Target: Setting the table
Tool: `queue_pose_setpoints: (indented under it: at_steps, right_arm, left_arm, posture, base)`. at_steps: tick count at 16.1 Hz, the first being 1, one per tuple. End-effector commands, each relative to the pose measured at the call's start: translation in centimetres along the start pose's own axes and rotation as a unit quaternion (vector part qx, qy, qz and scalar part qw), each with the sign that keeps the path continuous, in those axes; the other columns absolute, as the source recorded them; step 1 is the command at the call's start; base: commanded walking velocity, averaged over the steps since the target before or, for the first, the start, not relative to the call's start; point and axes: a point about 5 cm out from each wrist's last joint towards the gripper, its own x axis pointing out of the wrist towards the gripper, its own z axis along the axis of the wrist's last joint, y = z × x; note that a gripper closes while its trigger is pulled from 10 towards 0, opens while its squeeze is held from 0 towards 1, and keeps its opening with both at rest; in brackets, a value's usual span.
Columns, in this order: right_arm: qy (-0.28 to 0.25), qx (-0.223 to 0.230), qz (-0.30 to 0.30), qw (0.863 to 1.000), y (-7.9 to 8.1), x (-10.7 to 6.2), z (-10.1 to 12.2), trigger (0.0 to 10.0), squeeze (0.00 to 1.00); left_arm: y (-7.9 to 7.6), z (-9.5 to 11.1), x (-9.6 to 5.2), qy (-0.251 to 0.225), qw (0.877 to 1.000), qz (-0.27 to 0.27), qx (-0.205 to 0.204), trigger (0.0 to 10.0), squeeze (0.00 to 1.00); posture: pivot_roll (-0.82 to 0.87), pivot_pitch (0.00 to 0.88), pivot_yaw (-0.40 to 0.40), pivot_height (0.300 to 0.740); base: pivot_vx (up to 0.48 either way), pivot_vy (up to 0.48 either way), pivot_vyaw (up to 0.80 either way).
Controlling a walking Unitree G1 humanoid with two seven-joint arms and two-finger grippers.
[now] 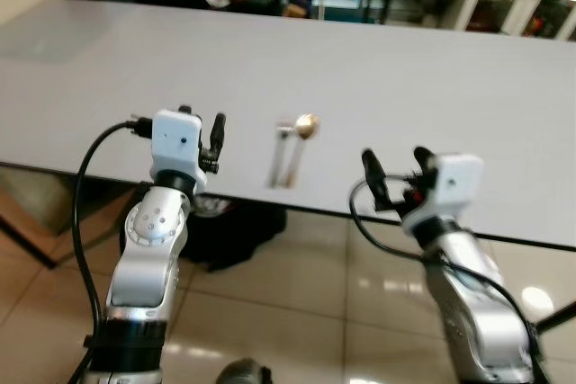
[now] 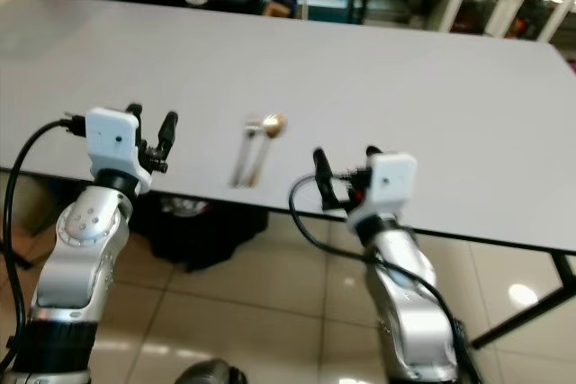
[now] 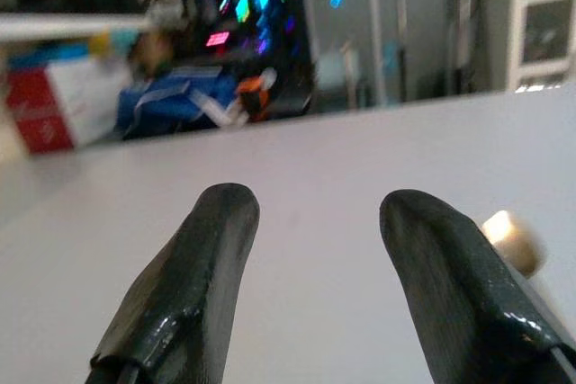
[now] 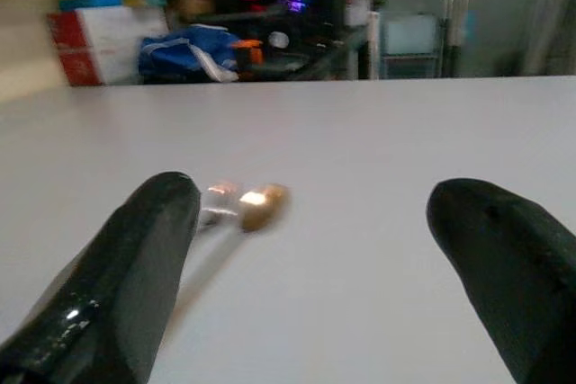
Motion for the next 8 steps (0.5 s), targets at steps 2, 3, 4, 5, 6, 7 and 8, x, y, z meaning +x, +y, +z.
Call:
queue_pose_setpoints:
  at_steps: [2, 3, 4, 5, 6, 7, 8]
  right_arm:
    - [0.003, -0.023, -0.023, 0.999, -0.8, -0.2, -0.3, 10.0, 0.0]
    - [0.006, -0.035, -0.029, 0.999, -0.8, -0.3, -0.5, 10.0, 0.0]
    - [0.008, -0.041, -0.043, 0.998, -1.1, 0.0, -0.4, 10.0, 0.0]
    - [0.007, -0.039, -0.05, 0.998, -1.4, 0.1, -0.4, 10.0, 0.0]
    - [0.009, -0.043, -0.064, 0.997, -1.7, 0.3, -0.5, 10.0, 0.0]
    - [0.008, -0.044, -0.073, 0.996, -1.8, 0.3, -0.5, 10.0, 0.0]
    - [0.007, -0.042, -0.075, 0.996, -1.8, 0.3, -0.4, 10.0, 0.0]
  left_arm:
    - [-1.7, -0.1, -0.4, 0.013, 0.999, -0.045, 0.008, 10.0, 0.07]
    - [-2.2, -0.3, -0.7, 0.021, 0.998, -0.06, 0.013, 10.0, 0.06]
    - [-2.3, -0.1, -0.4, 0.023, 0.998, -0.058, 0.011, 10.0, 0.03]
    - [-2.3, 0.0, -0.1, 0.023, 0.998, -0.053, 0.011, 10.0, 0.02]
    - [-2.7, 0.0, 0.1, 0.03, 0.998, -0.053, -0.006, 10.0, 0.04]
    - [-3.0, -0.1, 0.1, 0.04, 0.997, -0.061, -0.02, 10.0, 0.05]
    - [-3.3, -0.2, -0.1, 0.043, 0.996, -0.074, -0.021, 10.0, 0.62]
  posture:
    - [0.07, 0.0, 0.018, 0.74]
    - [0.06, 0.0, 0.016, 0.74]
    - [0.06, 0.0, 0.011, 0.74]
    - [0.06, 0.0, 0.011, 0.74]
    - [0.05, 0.0, 0.019, 0.74]
    - [0.05, 0.0, 0.023, 0.74]
    - [0.05, 0.0, 0.03, 0.74]
  base:
    - [0.0, 0.48, 0.0]
    - [0.0, 0.48, 0.0]
    - [0.0, 0.48, 0.0]
    - [0.0, 0.48, 0.0]
    - [0.0, 0.48, 0.0]
    - [0.0, 0.48, 0.0]
    - [0.0, 0.48, 0.0]
